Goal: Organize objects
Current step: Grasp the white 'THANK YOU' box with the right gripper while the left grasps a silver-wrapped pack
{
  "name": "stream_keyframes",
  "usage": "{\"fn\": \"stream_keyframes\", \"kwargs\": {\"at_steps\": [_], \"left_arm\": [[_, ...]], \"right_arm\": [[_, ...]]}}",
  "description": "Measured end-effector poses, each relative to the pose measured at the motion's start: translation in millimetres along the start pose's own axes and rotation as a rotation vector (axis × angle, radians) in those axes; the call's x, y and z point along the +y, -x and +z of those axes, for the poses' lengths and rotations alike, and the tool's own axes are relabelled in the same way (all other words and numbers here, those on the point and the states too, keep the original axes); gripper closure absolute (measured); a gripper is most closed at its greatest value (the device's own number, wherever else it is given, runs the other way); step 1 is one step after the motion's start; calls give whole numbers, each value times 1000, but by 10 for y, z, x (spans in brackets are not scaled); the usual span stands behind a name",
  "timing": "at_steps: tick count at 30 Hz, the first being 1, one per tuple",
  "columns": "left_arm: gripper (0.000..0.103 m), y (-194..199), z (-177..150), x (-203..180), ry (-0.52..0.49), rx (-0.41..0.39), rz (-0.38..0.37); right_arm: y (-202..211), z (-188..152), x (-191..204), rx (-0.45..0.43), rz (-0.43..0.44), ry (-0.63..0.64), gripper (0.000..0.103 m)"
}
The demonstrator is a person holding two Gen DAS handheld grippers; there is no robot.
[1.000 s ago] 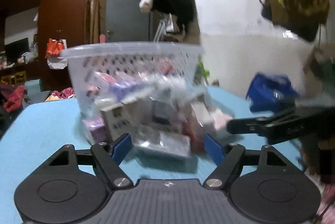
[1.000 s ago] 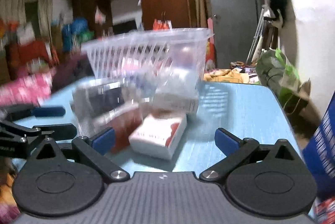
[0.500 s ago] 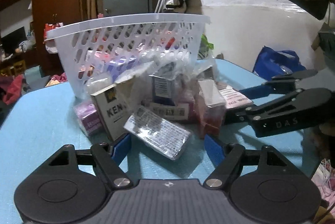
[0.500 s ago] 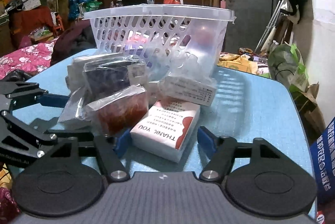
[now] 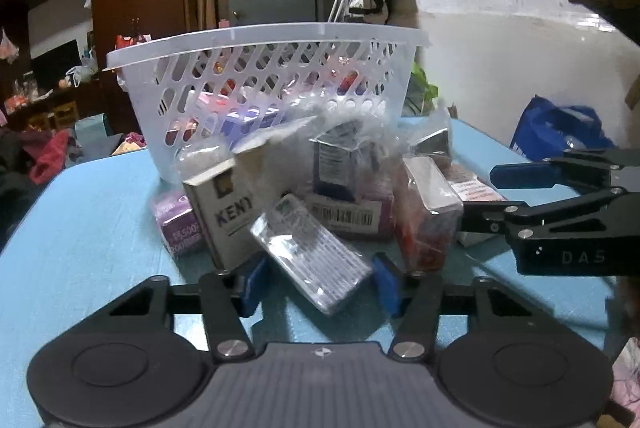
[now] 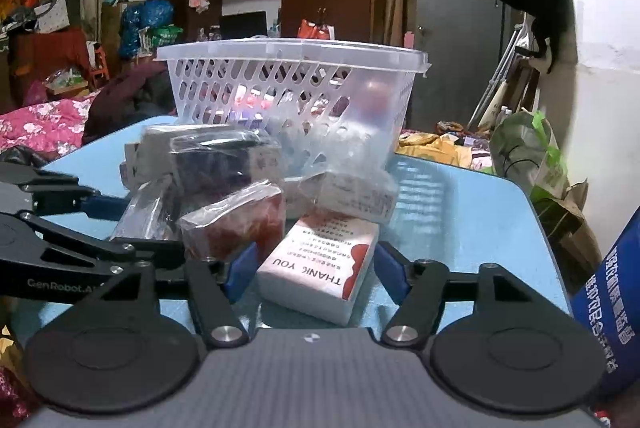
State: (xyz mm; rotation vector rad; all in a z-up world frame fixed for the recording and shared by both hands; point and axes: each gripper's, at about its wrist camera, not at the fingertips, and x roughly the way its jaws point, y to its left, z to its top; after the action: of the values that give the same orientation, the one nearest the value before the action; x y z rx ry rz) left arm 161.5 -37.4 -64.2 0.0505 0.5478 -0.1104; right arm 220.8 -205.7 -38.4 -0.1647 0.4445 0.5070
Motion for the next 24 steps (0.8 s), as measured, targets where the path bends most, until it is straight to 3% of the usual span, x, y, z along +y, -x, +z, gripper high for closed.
{"fn": "stream_keyframes", "kwargs": {"at_steps": [7,8,10,11,13,14,16,17,18,20,22,24], "left_arm": [[51,214,-199,172,75,-65,-34],[51,242,-231,184,70,-71,-30],[51,283,-264,197,65,-77,-20],[51,295,-273,200,65,-78,-24],[49,292,-271,182,62,-84,-24],[48,278,-269,167,53,-87,-18],[41,247,-258,144,41,-88,-10],[40,230,-251,124,35,-89,-9],[40,221,-249,112,31,-91,-6],[40,196,-250,99,34,-94,21],[48,205,-261,106,37,-100,37],[50,236,-284,122,43,-109,29]], "right_arm": [[45,-24,-93,-45,19,-67,61],[49,-25,-98,-48,16,-72,60],[45,-24,-89,-44,17,-69,53],[39,-20,-81,-38,18,-64,37],[6,6,-50,-14,8,-44,16],[-6,15,-24,-7,-6,-27,16],[-75,25,41,34,-38,7,23],[-107,30,60,54,-44,19,37],[-140,31,63,74,-45,23,43],[-151,29,32,86,-35,9,43],[-130,12,15,78,-29,-2,43],[-83,-8,10,52,-23,-8,43]]}}
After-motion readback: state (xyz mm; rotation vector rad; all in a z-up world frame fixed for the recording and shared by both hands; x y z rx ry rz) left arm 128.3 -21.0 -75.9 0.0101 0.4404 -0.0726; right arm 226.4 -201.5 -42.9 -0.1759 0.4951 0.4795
